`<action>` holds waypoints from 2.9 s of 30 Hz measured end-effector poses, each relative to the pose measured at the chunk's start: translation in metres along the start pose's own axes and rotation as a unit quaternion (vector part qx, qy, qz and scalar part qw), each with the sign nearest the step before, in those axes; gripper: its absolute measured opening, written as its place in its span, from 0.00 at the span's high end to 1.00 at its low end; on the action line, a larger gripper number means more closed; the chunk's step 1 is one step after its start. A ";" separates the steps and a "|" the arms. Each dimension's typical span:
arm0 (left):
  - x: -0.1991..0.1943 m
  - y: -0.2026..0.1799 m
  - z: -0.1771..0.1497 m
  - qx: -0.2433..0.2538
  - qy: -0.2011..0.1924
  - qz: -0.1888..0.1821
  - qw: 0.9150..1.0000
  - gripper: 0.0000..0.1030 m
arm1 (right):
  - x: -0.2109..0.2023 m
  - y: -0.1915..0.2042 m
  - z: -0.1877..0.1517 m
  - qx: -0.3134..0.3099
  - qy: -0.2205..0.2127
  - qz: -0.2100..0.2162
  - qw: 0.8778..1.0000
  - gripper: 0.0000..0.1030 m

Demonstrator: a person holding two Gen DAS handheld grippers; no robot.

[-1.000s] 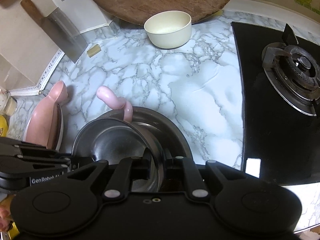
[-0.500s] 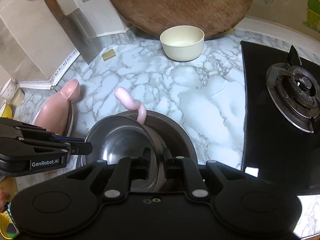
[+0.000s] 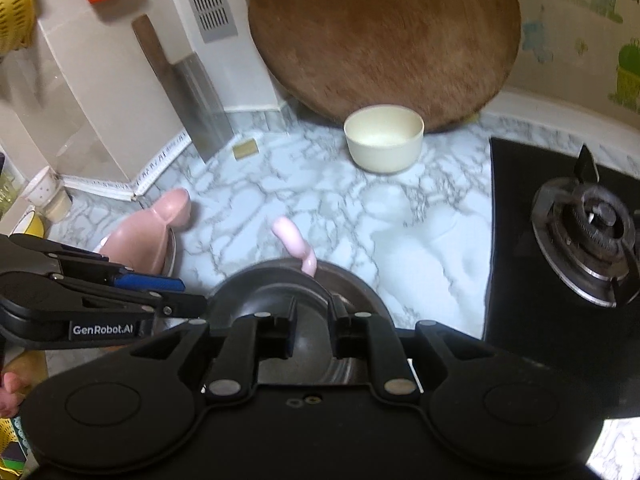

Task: Organize plates and bowls
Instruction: 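Open both grippers and release the pot inside the bowl, then move both grippers to the rim of the cream ceramic bowl, then close both grippers on the cream bowl rim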

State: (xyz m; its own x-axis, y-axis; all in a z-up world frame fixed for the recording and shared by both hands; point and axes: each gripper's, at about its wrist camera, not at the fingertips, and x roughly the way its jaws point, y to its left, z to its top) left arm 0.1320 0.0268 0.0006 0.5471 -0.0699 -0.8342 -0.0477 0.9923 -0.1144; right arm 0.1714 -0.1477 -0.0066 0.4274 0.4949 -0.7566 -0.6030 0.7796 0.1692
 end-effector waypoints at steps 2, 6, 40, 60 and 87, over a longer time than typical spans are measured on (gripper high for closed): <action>-0.003 -0.001 0.003 0.002 -0.008 0.000 1.000 0.48 | -0.004 0.001 0.003 -0.006 -0.009 0.001 1.000 0.81; -0.007 0.001 0.011 0.004 -0.024 0.006 1.000 0.40 | -0.009 0.000 0.008 -0.007 -0.025 0.000 1.000 0.65; 0.125 0.044 0.192 -0.063 -0.067 0.072 0.993 0.22 | 0.123 -0.094 0.150 0.098 -0.016 -0.117 0.988 0.02; 0.217 0.064 0.209 -0.111 0.012 0.054 0.992 0.38 | 0.211 -0.124 0.154 0.130 0.040 -0.112 0.984 0.45; 0.200 0.042 0.194 -0.093 0.033 0.045 0.994 0.90 | 0.190 -0.090 0.147 0.104 0.022 -0.108 0.988 0.83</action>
State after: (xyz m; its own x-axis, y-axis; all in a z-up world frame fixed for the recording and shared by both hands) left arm 0.4009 0.0748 -0.0663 0.4776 0.0055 -0.8785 -0.2507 0.9593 -0.1303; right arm 0.4062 -0.0675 -0.0731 0.4991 0.2946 -0.8149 -0.3475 0.9295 0.1232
